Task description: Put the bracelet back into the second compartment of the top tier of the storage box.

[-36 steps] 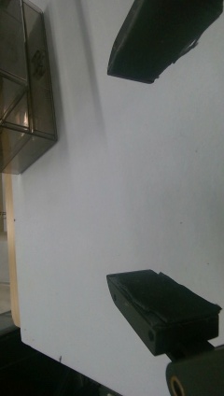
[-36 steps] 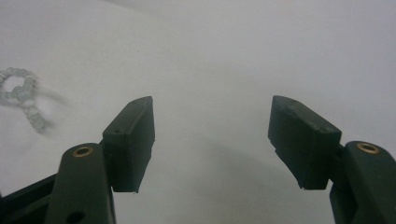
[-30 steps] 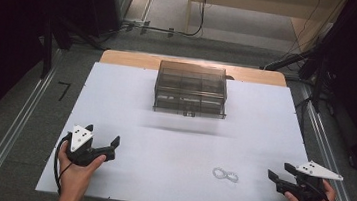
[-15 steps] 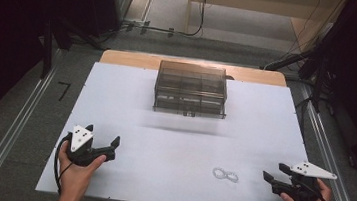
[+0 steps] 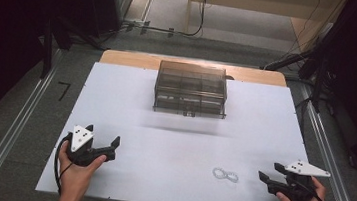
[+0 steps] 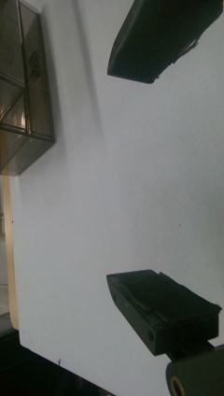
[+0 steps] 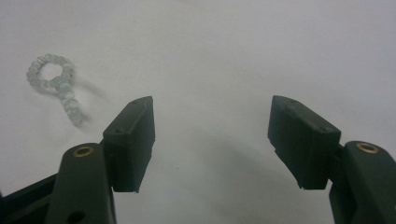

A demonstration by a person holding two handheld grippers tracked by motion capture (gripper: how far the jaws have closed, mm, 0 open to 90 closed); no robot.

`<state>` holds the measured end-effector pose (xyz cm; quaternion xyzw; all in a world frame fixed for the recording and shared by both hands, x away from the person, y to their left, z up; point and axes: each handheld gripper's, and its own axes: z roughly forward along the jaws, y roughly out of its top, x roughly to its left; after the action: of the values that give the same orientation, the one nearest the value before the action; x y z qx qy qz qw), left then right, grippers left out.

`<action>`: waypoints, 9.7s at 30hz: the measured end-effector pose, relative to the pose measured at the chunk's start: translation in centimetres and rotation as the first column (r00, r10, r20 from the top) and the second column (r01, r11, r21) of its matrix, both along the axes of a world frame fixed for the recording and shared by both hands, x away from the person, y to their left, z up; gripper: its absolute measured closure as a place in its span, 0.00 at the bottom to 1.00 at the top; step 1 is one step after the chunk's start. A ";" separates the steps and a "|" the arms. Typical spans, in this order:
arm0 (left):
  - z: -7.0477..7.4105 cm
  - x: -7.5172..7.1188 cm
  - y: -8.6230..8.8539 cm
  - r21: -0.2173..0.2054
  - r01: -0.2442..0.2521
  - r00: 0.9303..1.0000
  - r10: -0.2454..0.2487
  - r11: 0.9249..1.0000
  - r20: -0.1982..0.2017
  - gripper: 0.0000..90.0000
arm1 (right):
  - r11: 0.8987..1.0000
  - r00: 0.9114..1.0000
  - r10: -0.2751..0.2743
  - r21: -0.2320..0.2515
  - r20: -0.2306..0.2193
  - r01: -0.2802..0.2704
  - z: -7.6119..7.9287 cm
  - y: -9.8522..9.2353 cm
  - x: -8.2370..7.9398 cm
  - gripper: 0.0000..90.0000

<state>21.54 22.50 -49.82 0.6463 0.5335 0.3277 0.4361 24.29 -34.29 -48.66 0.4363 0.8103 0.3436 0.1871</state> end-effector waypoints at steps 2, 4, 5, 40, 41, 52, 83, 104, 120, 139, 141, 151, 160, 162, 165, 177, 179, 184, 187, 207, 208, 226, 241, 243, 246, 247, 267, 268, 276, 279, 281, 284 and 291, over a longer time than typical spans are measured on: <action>0.0 0.0 0.0 0.001 0.000 1.000 0.000 1.000 -0.001 0.03 | 1.000 1.000 0.005 -0.002 -0.003 -0.005 0.0 0.2 0.0 0.34; 0.0 0.0 0.0 0.001 0.000 1.000 0.000 1.000 0.000 0.03 | 1.000 1.000 0.015 -0.006 -0.006 -0.015 -0.1 0.5 0.1 0.34; 0.0 0.0 0.0 0.001 0.000 1.000 0.000 1.000 0.000 0.03 | 1.000 1.000 0.015 -0.006 -0.006 -0.015 -0.1 0.5 0.1 0.34; -0.1 0.0 0.0 -0.002 0.005 1.000 -0.005 1.000 -0.006 0.03 | 0.998 0.998 0.063 -0.026 -0.030 -0.063 -0.5 2.1 0.3 0.34; -0.1 0.0 0.0 -0.003 0.005 1.000 -0.005 1.000 -0.007 0.03 | 0.998 0.998 0.062 -0.027 -0.030 -0.063 -0.5 2.2 0.3 0.34; -0.1 0.0 0.0 -0.003 0.007 1.000 -0.007 1.000 -0.008 0.03 | 0.996 0.996 0.082 -0.025 -0.036 -0.083 -0.5 2.8 0.2 0.34; -0.1 0.0 0.0 -0.004 0.010 1.000 -0.010 1.000 -0.009 0.03 | 0.991 0.990 0.130 -0.032 -0.048 -0.132 -0.7 4.4 0.2 0.34; -0.1 0.0 0.0 -0.004 0.015 1.000 -0.015 1.000 -0.007 0.03 | 0.985 0.985 0.163 -0.039 -0.062 -0.166 -0.9 5.5 0.3 0.35; -0.1 0.0 0.0 -0.003 0.016 1.000 -0.016 1.000 -0.009 0.03 | 0.977 0.976 0.203 -0.048 -0.076 -0.207 -1.1 6.2 0.2 0.48; -0.1 0.0 0.1 -0.004 0.015 1.000 -0.015 1.000 -0.011 0.03 | 0.955 0.950 0.287 -0.037 -0.124 -0.293 -1.1 6.8 0.0 0.90; -0.1 0.0 0.1 -0.004 0.015 1.000 -0.015 1.000 -0.011 0.03 | 0.954 0.948 0.292 -0.033 -0.125 -0.298 -1.0 6.8 0.0 0.92; -0.1 0.0 0.0 -0.005 0.015 1.000 -0.015 1.000 -0.012 0.04 | 0.955 0.953 0.296 -0.018 -0.067 -0.297 -0.3 6.7 -0.1 0.93; -0.1 0.0 0.0 -0.004 0.017 1.000 -0.017 1.000 -0.012 0.04 | 0.953 0.953 0.304 0.017 -0.013 -0.304 0.7 7.2 0.1 0.93; -0.1 0.0 0.0 -0.005 0.016 1.000 -0.016 1.000 -0.012 0.04 | 0.952 0.952 0.307 0.021 -0.005 -0.307 0.8 7.4 0.2 0.93; -0.1 0.0 0.0 -0.004 0.016 1.000 -0.016 1.000 -0.013 0.03 | 0.950 0.950 0.311 0.025 0.002 -0.311 1.0 7.6 0.3 0.93; -0.2 0.1 0.0 -0.002 0.020 1.000 -0.020 1.000 -0.015 0.04 | 0.948 0.948 0.312 0.052 0.061 -0.315 1.9 8.9 1.1 0.93; -0.2 0.1 0.0 -0.004 0.019 1.000 -0.019 1.000 -0.016 0.04 | 0.947 0.947 0.312 0.055 0.072 -0.316 2.0 9.1 1.2 0.93; -0.2 0.1 0.0 -0.004 0.020 1.000 -0.020 1.000 -0.016 0.04 | 0.946 0.946 0.311 0.061 0.091 -0.317 2.3 9.6 1.6 0.93; -0.2 0.1 0.0 -0.005 0.022 1.000 -0.022 1.000 -0.017 0.04 | 0.945 0.945 0.312 0.070 0.096 -0.319 2.5 10.0 1.8 0.93; -0.3 0.1 0.1 -0.002 0.025 0.999 -0.025 1.000 -0.021 0.04 | 0.938 0.941 0.308 0.121 0.137 -0.325 3.8 11.7 3.1 0.93; -0.3 0.1 0.1 -0.001 0.025 0.999 -0.025 1.000 -0.021 0.04 | 0.937 0.941 0.308 0.128 0.139 -0.325 4.0 11.8 3.2 0.93; -0.3 0.2 0.1 -0.002 0.025 0.999 -0.025 1.000 -0.024 0.04 | 0.925 0.934 0.309 0.172 0.177 -0.339 5.5 13.5 4.7 0.93; -0.4 0.3 0.1 -0.006 0.022 0.999 -0.022 1.000 -0.027 0.04 | 0.915 0.929 0.310 0.203 0.201 -0.349 6.6 14.5 5.8 0.93; -0.4 0.2 0.1 -0.007 0.022 0.999 -0.022 1.000 -0.026 0.04 | 0.911 0.927 0.312 0.210 0.207 -0.354 6.9 14.9 6.0 0.93; -0.4 0.2 0.2 -0.006 0.022 0.999 -0.022 1.000 -0.027 0.04 | 0.911 0.926 0.311 0.213 0.213 -0.355 7.1 15.2 6.1 0.93; -0.4 0.2 0.2 -0.007 0.022 0.999 -0.022 1.000 -0.027 0.04 | 0.909 0.925 0.311 0.215 0.218 -0.357 7.2 15.4 6.3 0.93; -0.5 0.2 0.2 -0.007 0.023 0.999 -0.023 1.000 -0.029 0.04 | 0.903 0.925 0.301 0.242 0.234 -0.355 7.7 16.9 8.0 0.93; -0.5 0.2 0.2 -0.007 0.023 0.999 -0.023 1.000 -0.029 0.04 | 0.904 0.926 0.299 0.243 0.233 -0.353 7.7 17.0 8.0 0.93; -0.5 0.2 0.3 -0.009 0.023 0.999 -0.024 1.000 -0.027 0.04 | 0.903 0.926 0.295 0.249 0.234 -0.351 7.5 17.8 8.7 0.93; -0.5 0.2 0.3 -0.010 0.024 0.999 -0.024 1.000 -0.026 0.04 | 0.903 0.927 0.294 0.251 0.234 -0.349 7.4 17.9 8.9 0.93; -0.5 0.2 0.3 -0.009 0.024 0.999 -0.024 1.000 -0.026 0.04 | 0.905 0.930 0.286 0.254 0.231 -0.341 7.2 18.0 9.2 0.93; -0.5 0.2 0.3 -0.008 0.024 0.999 -0.024 1.000 -0.027 0.04 | 0.906 0.932 0.279 0.258 0.230 -0.335 7.0 18.2 9.5 0.93; -0.5 0.3 0.3 -0.009 0.025 0.999 -0.025 1.000 -0.026 0.04 | 0.911 0.939 0.263 0.264 0.222 -0.318 6.5 18.6 10.2 0.93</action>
<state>21.82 22.79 -50.31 0.6554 0.5326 0.3115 0.4357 34.45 -15.72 -42.13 0.3003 0.7853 0.5232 0.1393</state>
